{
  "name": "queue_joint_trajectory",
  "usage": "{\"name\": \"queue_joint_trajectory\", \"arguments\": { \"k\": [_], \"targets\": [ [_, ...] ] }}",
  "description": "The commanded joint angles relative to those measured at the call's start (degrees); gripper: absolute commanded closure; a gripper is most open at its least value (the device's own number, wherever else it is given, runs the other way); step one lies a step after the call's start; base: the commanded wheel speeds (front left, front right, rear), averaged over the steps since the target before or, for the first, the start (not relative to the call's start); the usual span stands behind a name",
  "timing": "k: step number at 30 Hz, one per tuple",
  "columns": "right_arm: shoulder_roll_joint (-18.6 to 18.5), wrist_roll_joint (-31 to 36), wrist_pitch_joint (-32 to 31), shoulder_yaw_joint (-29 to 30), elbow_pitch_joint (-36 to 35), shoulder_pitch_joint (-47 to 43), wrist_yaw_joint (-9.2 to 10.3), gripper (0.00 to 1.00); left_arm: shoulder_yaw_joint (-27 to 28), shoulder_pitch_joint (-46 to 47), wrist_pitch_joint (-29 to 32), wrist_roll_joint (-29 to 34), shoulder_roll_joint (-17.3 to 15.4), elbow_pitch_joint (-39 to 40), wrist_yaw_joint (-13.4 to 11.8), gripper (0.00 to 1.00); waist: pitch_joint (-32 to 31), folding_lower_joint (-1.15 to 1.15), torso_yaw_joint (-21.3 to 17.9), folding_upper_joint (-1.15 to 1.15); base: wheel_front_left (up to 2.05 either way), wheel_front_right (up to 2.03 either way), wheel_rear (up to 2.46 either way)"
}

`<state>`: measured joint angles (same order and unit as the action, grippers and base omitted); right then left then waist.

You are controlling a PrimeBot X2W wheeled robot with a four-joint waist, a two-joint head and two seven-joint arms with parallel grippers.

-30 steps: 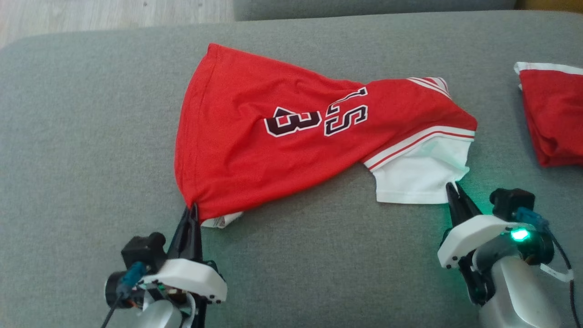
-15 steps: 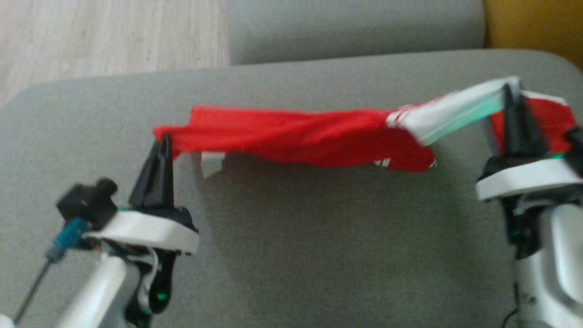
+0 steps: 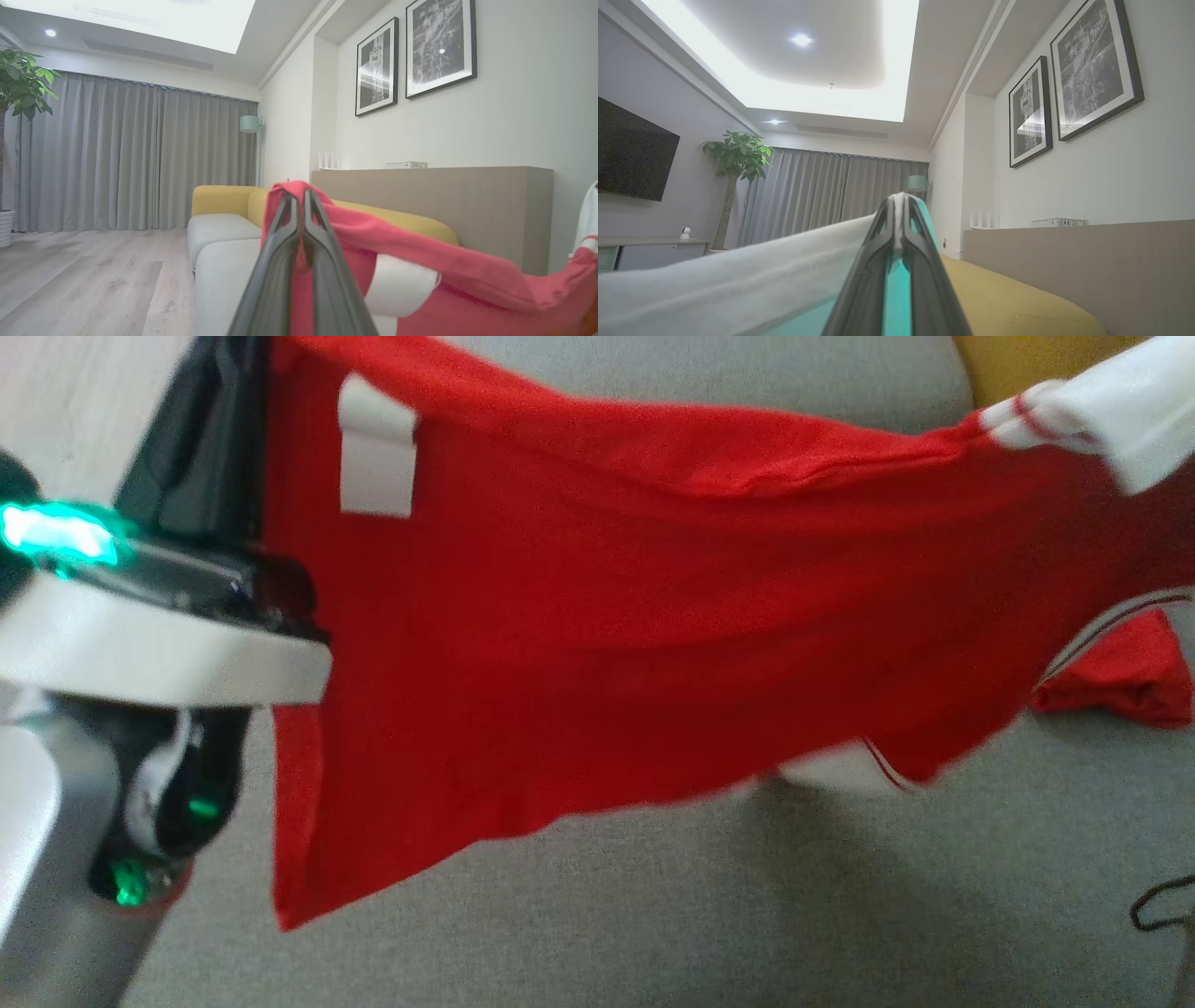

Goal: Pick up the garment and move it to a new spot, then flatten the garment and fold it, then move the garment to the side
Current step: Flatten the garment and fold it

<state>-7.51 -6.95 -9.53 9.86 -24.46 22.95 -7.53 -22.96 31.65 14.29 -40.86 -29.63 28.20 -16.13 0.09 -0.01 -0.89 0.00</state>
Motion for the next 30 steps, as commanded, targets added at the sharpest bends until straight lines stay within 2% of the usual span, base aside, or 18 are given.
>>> {"name": "queue_joint_trajectory", "arguments": {
  "k": [1,8,10,15,16,18,23,26,30],
  "targets": [
    [-0.31,-1.19,-1.45,-0.70,-1.86,3.05,0.04,1.00,3.02,4.26,1.30,0.24,-2.57,1.26,-0.11,1.00,1.23,0.01,-0.18,0.00,0.00,0.00,0.00],
    [-2.65,-2.37,-5.48,-1.85,2.06,8.75,0.04,1.00,2.19,9.47,5.20,-1.76,-1.84,-3.15,0.63,1.00,7.26,0.01,-0.28,0.00,0.00,0.00,0.00],
    [-3.85,-2.18,-5.79,-2.93,5.51,12.19,0.04,1.00,2.02,11.77,6.14,-3.66,-0.30,-6.45,1.15,1.00,10.00,0.01,-0.11,0.00,0.00,0.00,0.00],
    [-4.90,-0.82,-4.47,-6.54,17.16,25.67,0.04,1.00,1.83,22.84,6.03,-2.43,1.46,-18.42,3.27,1.00,16.73,0.01,-0.27,0.00,0.00,0.00,0.00],
    [-4.72,-0.39,-4.02,-6.89,19.82,29.14,0.04,1.00,2.35,25.53,5.18,-2.25,2.31,-21.42,3.40,1.00,17.89,0.01,-0.31,0.00,0.00,0.00,0.00],
    [-4.21,1.22,-2.70,-7.48,25.14,36.30,0.04,1.00,2.03,31.18,3.45,0.54,1.94,-27.44,4.59,1.00,20.03,0.01,-0.78,0.00,0.00,0.00,0.00],
    [-0.85,7.11,1.36,-7.55,37.94,52.20,0.04,1.00,3.15,43.05,-1.83,4.11,2.80,-40.20,5.63,1.00,24.53,0.01,-2.63,0.00,0.00,0.00,0.00],
    [1.15,9.43,3.64,-8.15,43.06,57.37,0.04,1.00,3.28,47.94,-4.80,5.72,2.99,-45.41,6.42,1.00,27.06,0.01,-3.91,0.00,0.00,0.00,0.00],
    [2.87,9.93,6.21,-8.65,46.16,59.72,0.04,1.00,2.61,52.17,-7.88,7.55,3.01,-49.83,7.79,1.00,32.55,0.01,-4.96,0.00,0.00,0.00,0.00]
  ]
}}
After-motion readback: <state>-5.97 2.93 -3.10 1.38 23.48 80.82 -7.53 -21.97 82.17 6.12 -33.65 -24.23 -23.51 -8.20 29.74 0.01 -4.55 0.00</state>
